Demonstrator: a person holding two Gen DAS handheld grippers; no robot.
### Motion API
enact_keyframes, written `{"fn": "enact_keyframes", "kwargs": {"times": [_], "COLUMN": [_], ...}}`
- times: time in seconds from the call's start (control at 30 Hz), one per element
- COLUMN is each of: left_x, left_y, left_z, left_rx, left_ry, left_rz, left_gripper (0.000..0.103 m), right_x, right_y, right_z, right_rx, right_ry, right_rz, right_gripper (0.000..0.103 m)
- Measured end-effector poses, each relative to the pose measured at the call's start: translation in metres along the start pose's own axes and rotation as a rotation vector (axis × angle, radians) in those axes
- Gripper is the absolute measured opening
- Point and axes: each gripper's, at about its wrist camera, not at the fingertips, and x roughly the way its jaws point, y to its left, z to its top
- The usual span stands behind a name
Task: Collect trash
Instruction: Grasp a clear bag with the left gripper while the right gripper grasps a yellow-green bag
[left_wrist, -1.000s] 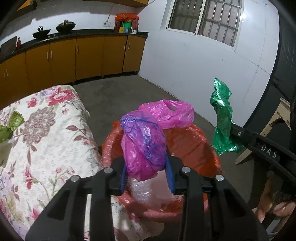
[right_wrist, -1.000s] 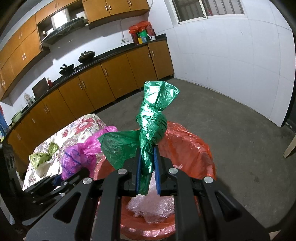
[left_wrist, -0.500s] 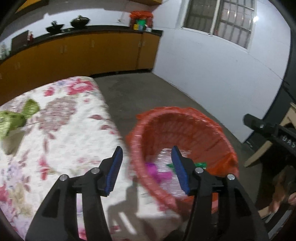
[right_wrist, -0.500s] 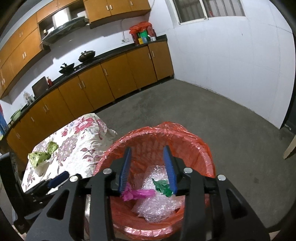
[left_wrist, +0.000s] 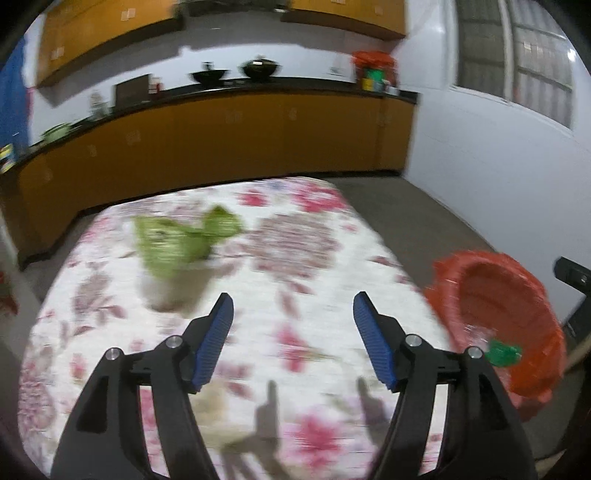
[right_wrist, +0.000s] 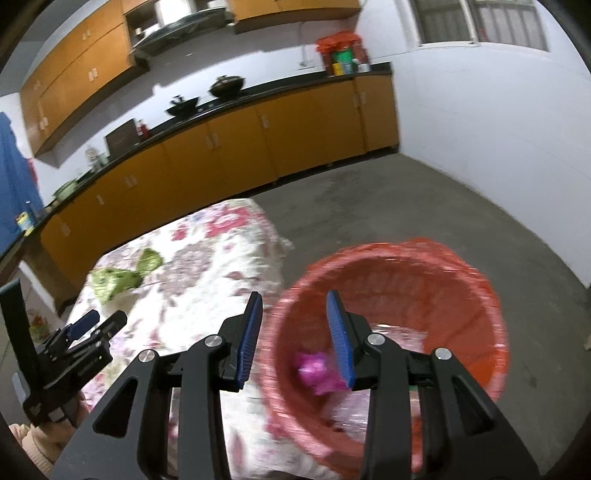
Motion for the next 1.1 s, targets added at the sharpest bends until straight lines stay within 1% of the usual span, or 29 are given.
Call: {"fn": "enact_keyframes", "kwargs": {"times": [0.1, 0.23, 0.3, 0.33, 0.4, 0.43, 0.5, 0.6, 0.73, 0.87, 1.0, 1.03, 1.07, 1.1], "left_x": [-0.007, -0.02, -0.027, -0.03, -0.036, -0.039, -0.043, -0.044, -0.043, -0.039, -0.029, -0.026, -0.022, -0.019], "left_y": [0.036, 0.084, 0.103, 0.112, 0.126, 0.131, 0.145, 0.163, 0.182, 0.197, 0.199, 0.199, 0.199, 0.199], "left_z": [0.001, 0.001, -0.001, -0.001, -0.004, -0.006, -0.008, -0.012, -0.015, -0.017, -0.019, -0.019, -0.02, -0.02], "left_rx": [-0.04, -0.093, -0.12, -0.132, -0.147, -0.152, -0.168, -0.201, -0.241, -0.25, -0.248, -0.249, -0.25, -0.25], "left_ry": [-0.028, -0.071, -0.085, -0.092, -0.104, -0.108, -0.116, -0.115, -0.112, -0.107, -0.09, -0.084, -0.079, -0.074], "left_rz": [0.078, 0.186, 0.222, 0.238, 0.265, 0.274, 0.297, 0.32, 0.336, 0.345, 0.34, 0.336, 0.33, 0.325], "left_gripper": [0.067, 0.067, 0.067, 0.067, 0.068, 0.069, 0.07, 0.07, 0.07, 0.07, 0.07, 0.07, 0.07, 0.07], "right_x": [0.014, 0.037, 0.051, 0.062, 0.081, 0.086, 0.111, 0.143, 0.182, 0.209, 0.233, 0.235, 0.238, 0.238], "right_y": [0.036, 0.095, 0.123, 0.144, 0.173, 0.181, 0.207, 0.228, 0.247, 0.254, 0.26, 0.261, 0.261, 0.261], "right_z": [0.008, 0.021, 0.025, 0.026, 0.024, 0.024, 0.021, 0.016, 0.012, 0.007, -0.004, -0.008, -0.012, -0.014], "right_rx": [-0.056, -0.122, -0.147, -0.175, -0.21, -0.218, -0.221, -0.208, -0.185, -0.149, -0.151, -0.158, -0.169, -0.18], "right_ry": [0.012, 0.035, 0.055, 0.072, 0.095, 0.104, 0.147, 0.194, 0.248, 0.282, 0.336, 0.346, 0.352, 0.355], "right_rz": [0.063, 0.183, 0.235, 0.266, 0.294, 0.302, 0.338, 0.363, 0.371, 0.379, 0.371, 0.378, 0.392, 0.393], "right_gripper": [0.038, 0.038, 0.038, 0.038, 0.038, 0.038, 0.038, 0.038, 0.038, 0.038, 0.038, 0.035, 0.014, 0.005]}}
